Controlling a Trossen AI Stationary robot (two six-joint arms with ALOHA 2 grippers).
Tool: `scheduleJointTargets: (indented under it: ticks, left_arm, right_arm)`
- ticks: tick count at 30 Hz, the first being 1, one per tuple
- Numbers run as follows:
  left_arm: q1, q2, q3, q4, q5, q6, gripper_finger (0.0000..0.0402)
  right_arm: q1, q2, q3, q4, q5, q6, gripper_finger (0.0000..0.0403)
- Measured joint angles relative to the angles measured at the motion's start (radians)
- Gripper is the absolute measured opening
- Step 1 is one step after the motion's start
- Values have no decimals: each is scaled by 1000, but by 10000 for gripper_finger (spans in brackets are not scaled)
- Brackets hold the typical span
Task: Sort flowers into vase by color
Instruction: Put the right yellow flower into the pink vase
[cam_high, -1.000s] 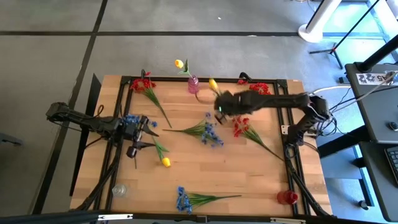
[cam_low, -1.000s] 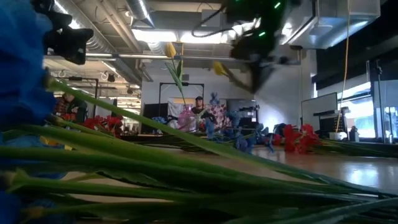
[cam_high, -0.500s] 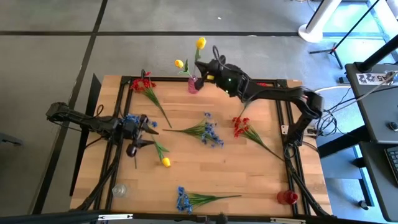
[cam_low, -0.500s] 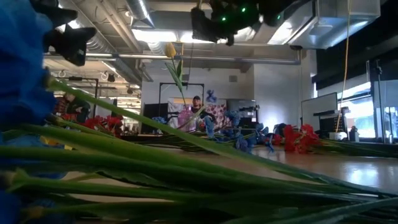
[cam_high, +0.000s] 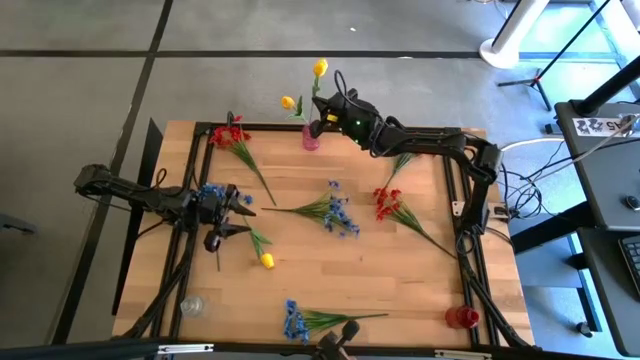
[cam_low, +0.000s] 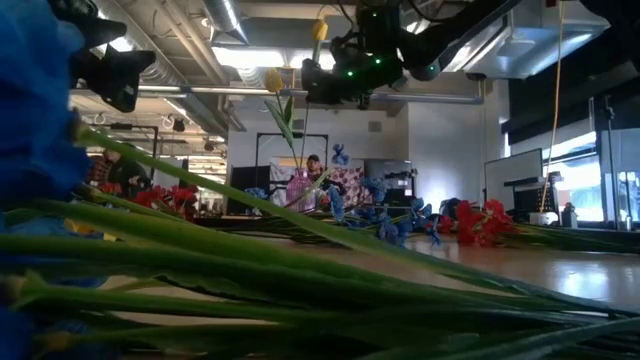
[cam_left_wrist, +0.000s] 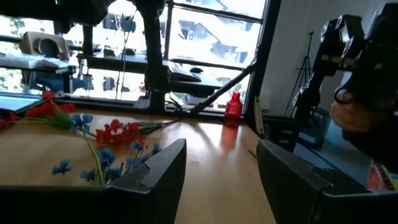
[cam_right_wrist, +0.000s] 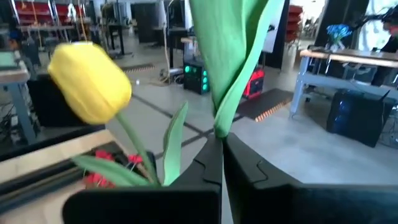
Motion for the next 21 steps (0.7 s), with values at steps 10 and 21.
scheduleJointTargets:
  ticks: [10, 21]
  left_arm:
    - [0, 63, 212, -382, -104, 48, 192]
    - [1, 448, 286, -417, -105, 6, 192]
  right_arm:
    - [0, 0, 0, -197, -50, 83, 55]
    - [3, -104, 1, -399, -112, 75, 223]
